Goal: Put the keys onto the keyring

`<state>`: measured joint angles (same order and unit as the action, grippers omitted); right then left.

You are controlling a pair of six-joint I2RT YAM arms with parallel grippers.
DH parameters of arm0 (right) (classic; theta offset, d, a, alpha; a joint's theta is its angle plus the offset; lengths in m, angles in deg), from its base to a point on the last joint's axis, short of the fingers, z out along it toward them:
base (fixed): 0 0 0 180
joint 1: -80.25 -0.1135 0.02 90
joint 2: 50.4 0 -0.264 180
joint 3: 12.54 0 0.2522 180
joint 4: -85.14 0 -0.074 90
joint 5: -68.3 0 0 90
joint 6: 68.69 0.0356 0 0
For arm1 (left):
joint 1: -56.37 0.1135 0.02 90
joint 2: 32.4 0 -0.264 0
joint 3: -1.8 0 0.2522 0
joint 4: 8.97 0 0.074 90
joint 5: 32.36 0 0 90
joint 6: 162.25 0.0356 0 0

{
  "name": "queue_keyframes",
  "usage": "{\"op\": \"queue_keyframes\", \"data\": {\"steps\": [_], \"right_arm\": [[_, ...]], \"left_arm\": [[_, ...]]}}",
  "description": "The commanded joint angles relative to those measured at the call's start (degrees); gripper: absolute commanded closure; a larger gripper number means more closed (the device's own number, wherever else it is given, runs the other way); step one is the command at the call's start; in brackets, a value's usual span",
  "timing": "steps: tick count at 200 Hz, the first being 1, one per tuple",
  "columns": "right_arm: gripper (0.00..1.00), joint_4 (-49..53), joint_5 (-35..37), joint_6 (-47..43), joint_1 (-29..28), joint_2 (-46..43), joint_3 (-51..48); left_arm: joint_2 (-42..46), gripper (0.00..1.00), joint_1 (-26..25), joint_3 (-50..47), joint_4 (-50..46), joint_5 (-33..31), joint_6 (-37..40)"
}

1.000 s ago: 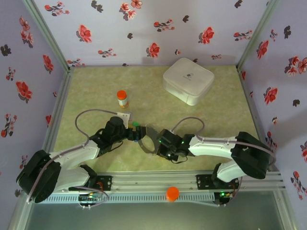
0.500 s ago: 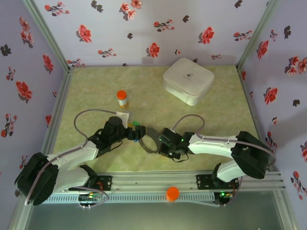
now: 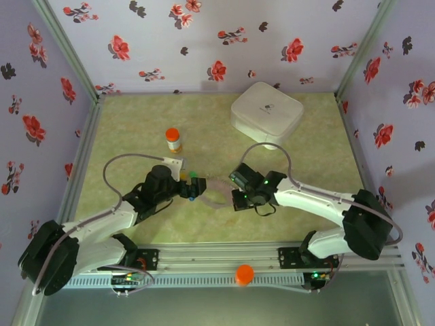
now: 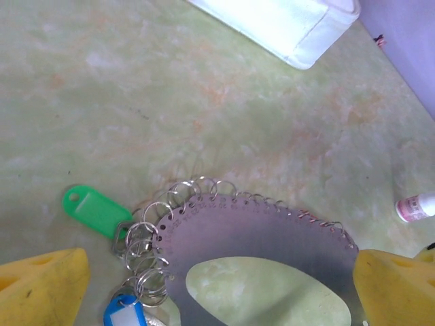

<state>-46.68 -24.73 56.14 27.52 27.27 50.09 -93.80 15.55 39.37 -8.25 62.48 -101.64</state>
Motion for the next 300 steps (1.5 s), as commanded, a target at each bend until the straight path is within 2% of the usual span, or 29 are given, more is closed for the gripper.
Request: {"op": "queue_keyframes", "data": {"steps": [1, 29, 101, 141, 197, 236, 250, 271, 300], "right_arm": [[1.0, 3.0, -1.7, -8.6, 0.5, -1.4, 2.3], [1.0, 2.5, -3.8, -10.6, 1.2, -1.7, 2.3], [1.0, -7.0, -16.4, -9.3, 1.3, 3.0, -3.0], [1.0, -8.0, -15.3, -9.2, 1.4, 5.8, -4.8], [1.0, -5.3, -9.8, -8.8, 1.3, 7.5, -4.0], [0.89, -4.4, -8.5, -8.5, 1.2, 8.0, -3.6], [0.78, -4.0, -8.4, -8.4, 1.3, 7.2, -3.2], [0.68, -2.2, -6.2, -8.2, 1.3, 4.2, -2.4], [0.64, 1.0, -3.7, -6.8, 1.3, -0.3, -1.6]], "left_arm": [[2.8, 0.0, 0.5, -0.2, -1.2, -1.2, 3.3], [5.1, 0.0, 0.7, -0.3, -2.6, -1.1, 6.2], [5.9, 0.0, 0.9, -1.8, 0.1, 0.7, 7.7], [5.1, 0.0, 1.0, -2.1, 1.3, 0.8, 7.8], [3.7, 0.0, 1.2, -2.3, 2.3, 0.8, 7.7], [3.6, 0.0, 1.2, -2.6, 2.5, 0.8, 7.4], [3.9, 0.0, 1.3, -2.7, 2.3, 0.8, 7.5], [4.2, 0.0, 1.3, -2.8, 2.2, 0.8, 7.5], [3.9, 0.0, 1.3, -2.8, 2.6, 0.8, 7.5]]}}
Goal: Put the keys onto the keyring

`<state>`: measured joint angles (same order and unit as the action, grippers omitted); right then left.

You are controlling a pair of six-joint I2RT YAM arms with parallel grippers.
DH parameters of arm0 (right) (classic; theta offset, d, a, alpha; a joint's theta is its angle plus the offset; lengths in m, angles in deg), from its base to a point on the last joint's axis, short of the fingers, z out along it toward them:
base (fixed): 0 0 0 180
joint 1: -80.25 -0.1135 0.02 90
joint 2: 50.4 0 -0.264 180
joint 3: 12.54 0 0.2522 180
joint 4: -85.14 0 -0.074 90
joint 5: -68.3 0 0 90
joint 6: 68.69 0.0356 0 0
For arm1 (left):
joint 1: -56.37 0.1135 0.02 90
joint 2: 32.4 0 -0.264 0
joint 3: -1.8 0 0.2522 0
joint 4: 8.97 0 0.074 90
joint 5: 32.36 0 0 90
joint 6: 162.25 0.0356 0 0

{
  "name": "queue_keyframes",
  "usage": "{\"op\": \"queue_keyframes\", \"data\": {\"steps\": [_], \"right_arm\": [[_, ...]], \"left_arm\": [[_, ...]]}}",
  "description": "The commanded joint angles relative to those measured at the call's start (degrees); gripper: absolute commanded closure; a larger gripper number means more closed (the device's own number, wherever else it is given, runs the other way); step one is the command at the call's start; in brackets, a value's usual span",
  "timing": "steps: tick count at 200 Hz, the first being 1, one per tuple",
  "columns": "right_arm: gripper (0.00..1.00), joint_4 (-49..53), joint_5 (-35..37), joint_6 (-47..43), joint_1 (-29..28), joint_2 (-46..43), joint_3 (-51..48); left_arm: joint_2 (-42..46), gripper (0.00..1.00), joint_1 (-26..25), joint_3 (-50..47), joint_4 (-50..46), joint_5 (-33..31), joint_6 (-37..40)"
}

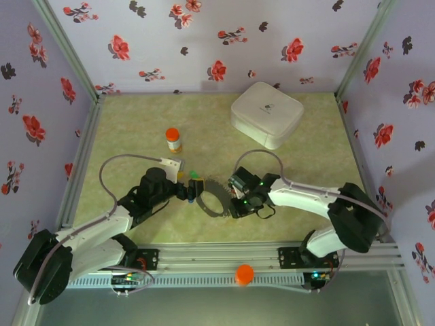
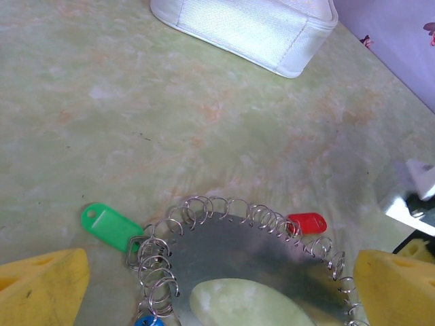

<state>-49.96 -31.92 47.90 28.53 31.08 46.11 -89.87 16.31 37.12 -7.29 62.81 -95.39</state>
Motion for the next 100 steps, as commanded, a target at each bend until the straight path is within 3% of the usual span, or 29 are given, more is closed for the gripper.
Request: {"op": "queue_keyframes", "data": {"steps": [1, 41, 70, 100], "right_arm": [[0.64, 4.4, 3.4, 1.6, 0.2, -4.2, 2.4], [0.63, 2.7, 2.1, 9.9, -1.6, -7.2, 2.4], [0.59, 3.8, 9.8, 20.7, -6.7, -3.8, 5.5], [0.55, 6.7, 15.8, 26.7, -11.7, 1.6, 9.3]], "left_arm": [[-0.1, 0.0, 0.6, -0.6, 1.7, 0.5, 1.3], [-1.0, 0.0, 0.6, -0.6, 2.7, 0.5, 1.1], [-0.9, 0.0, 0.6, -0.6, 2.6, -1.1, 0.6], [1.2, 0.0, 1.0, -1.9, 1.7, -8.1, -2.0]]}}
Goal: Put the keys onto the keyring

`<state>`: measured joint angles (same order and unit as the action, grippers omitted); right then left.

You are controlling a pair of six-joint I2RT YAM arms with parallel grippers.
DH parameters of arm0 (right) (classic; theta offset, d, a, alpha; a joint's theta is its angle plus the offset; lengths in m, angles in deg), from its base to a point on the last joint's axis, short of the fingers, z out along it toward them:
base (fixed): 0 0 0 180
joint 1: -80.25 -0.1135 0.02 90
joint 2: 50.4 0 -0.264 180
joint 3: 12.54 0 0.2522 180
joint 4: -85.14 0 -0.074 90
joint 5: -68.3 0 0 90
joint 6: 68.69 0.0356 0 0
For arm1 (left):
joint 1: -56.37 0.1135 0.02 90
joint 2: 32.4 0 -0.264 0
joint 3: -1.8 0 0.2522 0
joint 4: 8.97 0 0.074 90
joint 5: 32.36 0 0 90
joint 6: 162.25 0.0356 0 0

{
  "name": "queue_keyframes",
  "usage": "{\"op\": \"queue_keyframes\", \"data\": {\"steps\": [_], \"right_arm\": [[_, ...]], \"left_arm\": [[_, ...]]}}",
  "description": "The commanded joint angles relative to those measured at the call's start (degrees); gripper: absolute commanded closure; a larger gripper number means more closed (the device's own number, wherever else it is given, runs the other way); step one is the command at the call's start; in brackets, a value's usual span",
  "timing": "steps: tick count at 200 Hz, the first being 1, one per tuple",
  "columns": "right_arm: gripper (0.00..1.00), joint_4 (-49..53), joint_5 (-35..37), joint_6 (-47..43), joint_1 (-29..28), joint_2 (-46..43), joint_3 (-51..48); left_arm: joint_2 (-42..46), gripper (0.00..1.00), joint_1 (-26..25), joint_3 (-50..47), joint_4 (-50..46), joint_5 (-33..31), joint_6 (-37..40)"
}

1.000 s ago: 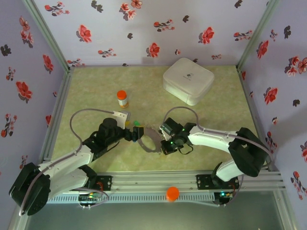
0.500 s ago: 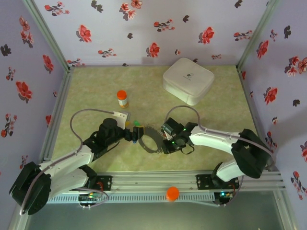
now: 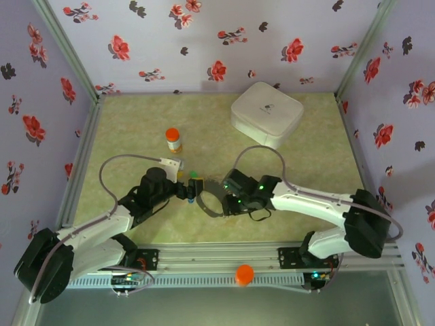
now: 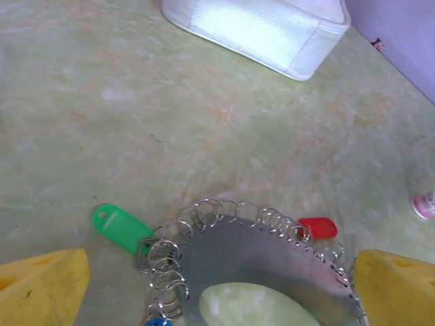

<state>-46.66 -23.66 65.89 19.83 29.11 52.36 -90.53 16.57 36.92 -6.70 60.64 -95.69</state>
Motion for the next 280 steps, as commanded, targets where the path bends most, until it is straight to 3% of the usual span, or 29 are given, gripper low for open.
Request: {"op": "queue_keyframes", "data": {"steps": [1, 137, 181, 280], "right_arm": [[0.55, 3.5, 7.7, 8.8, -3.1, 3.8, 3.1], [0.66, 5.3, 10.7, 12.6, -7.5, 19.5, 10.0], [0.75, 6.7, 11.3, 12.3, -7.8, 20.5, 10.9], [0.8, 9.1, 11.7, 11.9, -8.2, 21.9, 11.8]], "left_arm": [[1.9, 0.0, 0.7, -1.7, 1.2, -6.2, -1.8], [5.3, 0.0, 1.2, -3.9, 1.5, -9.0, -3.0], [5.3, 0.0, 1.3, -3.8, 1.4, -8.9, -2.8], [5.4, 0.0, 1.4, -3.5, 1.0, -8.7, -2.3]]}}
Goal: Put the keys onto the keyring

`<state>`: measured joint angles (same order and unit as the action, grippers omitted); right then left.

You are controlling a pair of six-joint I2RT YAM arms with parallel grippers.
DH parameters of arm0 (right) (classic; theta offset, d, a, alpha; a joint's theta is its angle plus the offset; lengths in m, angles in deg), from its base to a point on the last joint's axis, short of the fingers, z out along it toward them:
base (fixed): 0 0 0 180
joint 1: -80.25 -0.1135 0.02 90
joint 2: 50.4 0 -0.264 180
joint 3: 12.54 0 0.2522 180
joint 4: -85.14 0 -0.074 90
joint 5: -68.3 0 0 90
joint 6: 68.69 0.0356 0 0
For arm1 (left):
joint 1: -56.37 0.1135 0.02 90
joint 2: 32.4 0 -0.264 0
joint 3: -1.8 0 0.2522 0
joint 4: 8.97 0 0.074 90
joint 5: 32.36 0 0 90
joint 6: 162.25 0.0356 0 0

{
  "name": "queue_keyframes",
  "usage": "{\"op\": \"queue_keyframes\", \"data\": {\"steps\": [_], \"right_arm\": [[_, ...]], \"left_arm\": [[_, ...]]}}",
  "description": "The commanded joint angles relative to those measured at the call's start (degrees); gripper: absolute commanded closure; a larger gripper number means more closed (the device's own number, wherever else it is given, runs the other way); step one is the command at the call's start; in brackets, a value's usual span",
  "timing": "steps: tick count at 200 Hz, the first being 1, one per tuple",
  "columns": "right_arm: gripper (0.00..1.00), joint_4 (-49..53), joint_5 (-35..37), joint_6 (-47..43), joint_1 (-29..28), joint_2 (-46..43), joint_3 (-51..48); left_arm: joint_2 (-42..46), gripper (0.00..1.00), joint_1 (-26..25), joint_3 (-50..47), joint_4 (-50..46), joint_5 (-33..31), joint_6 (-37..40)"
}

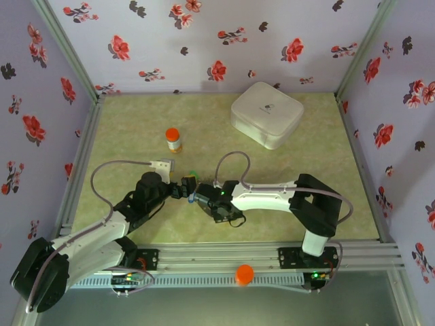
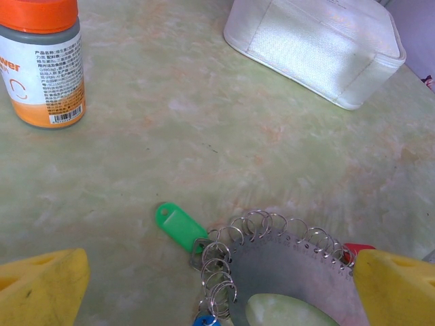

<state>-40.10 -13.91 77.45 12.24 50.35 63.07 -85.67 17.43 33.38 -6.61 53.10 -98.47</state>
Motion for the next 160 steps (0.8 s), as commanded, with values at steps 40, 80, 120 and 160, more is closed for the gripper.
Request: {"op": "queue_keyframes", "data": {"steps": [40, 80, 120, 160], "right_arm": [[0.84, 2.9, 2.2, 0.2, -0.7, 0.4, 1.4], [0.86, 4.0, 2.9, -0.1, -0.7, 0.3, 1.8], [0.93, 5.1, 3.7, -0.7, -0.7, 0.3, 2.1], [0.92, 5.0, 3.2, -0.7, -0.7, 0.4, 2.2]], "left_arm": [[0.9, 0.0, 0.5, 0.1, 0.6, -1.2, 0.5], [1.0, 0.0, 0.5, 0.0, 0.4, -1.2, 0.7], [1.0, 0.01, 0.5, 0.0, 0.6, -1.2, 0.7], [1.1, 0.01, 0.5, 0.1, 0.4, -1.0, 0.9]]}}
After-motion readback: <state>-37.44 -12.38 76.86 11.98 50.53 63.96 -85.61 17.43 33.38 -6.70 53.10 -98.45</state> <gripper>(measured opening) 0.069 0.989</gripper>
